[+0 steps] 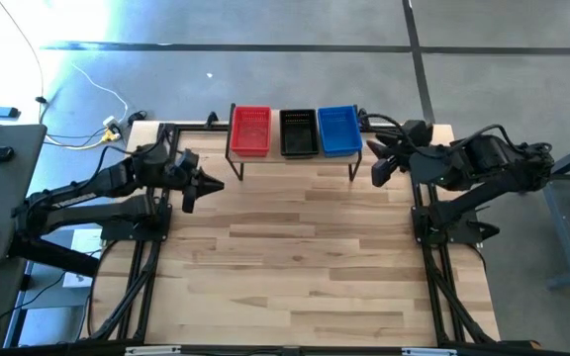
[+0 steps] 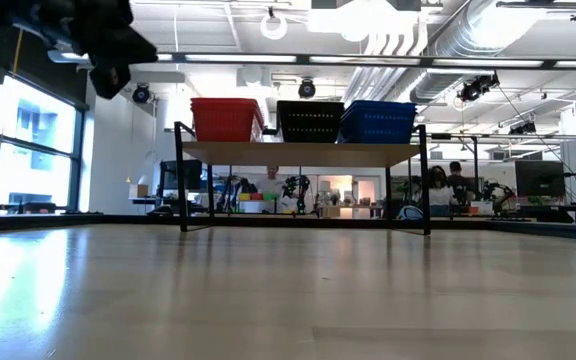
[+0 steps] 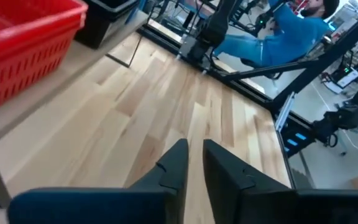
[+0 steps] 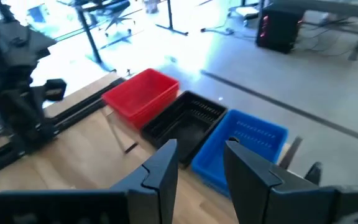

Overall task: Stack baskets on shelf by color
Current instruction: Return to Home Position

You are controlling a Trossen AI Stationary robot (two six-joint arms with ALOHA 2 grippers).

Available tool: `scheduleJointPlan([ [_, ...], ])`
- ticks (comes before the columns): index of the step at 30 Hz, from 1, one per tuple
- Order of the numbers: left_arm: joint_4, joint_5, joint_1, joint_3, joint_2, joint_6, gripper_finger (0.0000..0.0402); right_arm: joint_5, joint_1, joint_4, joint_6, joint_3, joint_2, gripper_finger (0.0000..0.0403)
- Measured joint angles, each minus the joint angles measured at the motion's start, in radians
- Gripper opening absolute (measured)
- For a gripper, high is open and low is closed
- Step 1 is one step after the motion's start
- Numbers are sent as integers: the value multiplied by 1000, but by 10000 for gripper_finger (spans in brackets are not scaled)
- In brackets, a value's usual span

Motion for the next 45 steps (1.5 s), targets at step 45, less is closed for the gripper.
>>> scheduleJointPlan([
  [45, 791, 13, 51, -535, -155, 5, 0, -313, -120, 589, -224, -1062, -935, 114],
])
